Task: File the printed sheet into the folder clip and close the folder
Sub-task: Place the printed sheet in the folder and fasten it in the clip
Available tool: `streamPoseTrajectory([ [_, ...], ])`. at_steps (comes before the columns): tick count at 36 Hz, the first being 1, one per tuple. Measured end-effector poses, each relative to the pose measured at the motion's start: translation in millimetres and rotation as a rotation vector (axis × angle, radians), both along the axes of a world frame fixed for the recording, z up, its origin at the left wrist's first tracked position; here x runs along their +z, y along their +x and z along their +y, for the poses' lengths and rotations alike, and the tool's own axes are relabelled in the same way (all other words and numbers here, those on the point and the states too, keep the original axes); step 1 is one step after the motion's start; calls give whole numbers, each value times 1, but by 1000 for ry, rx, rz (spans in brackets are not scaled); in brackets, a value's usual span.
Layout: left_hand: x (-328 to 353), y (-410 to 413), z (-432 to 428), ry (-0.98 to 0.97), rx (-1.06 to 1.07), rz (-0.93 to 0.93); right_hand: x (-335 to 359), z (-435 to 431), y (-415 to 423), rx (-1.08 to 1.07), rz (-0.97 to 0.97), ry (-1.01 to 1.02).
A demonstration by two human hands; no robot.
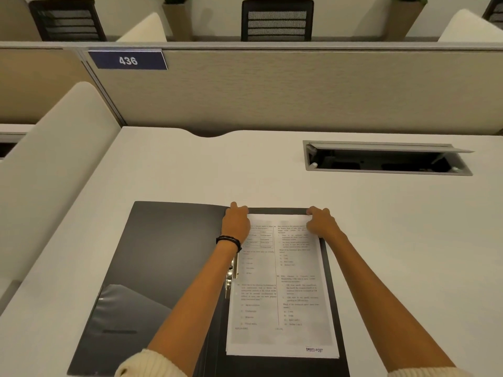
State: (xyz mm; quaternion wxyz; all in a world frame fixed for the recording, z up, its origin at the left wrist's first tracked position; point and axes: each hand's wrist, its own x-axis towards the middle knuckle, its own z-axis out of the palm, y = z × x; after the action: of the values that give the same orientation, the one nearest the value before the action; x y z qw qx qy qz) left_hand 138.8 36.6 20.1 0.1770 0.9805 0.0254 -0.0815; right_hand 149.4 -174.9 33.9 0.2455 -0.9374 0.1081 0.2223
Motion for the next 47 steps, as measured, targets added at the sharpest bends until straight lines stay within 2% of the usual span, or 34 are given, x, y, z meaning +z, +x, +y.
streamPoseTrajectory([
  [14, 6, -2, -1, -24, 1, -4, 2, -1, 0, 1, -15, 3],
  [19, 9, -9, 1, -74, 23, -9, 1, -7, -10, -24, -47, 91],
  [21, 9, -19, 2, -165, 36, -52, -2, -12, -22, -65, -84, 180],
  [27, 16, -79, 10, -617, 143, -223, -12, -22, -96, -204, -259, 499],
  [30, 14, -119, 14, -771, 235, -197, -22, -28, -146, -215, -311, 595],
  [36, 0, -201, 18, -984, 370, -72, -39, -40, -216, -214, -355, 606],
  [42, -13, -242, 12, -956, 416, 64, -42, -41, -241, -240, -336, 614],
  [47, -11, -251, 11, -926, 375, 81, -42, -38, -250, -234, -325, 627],
])
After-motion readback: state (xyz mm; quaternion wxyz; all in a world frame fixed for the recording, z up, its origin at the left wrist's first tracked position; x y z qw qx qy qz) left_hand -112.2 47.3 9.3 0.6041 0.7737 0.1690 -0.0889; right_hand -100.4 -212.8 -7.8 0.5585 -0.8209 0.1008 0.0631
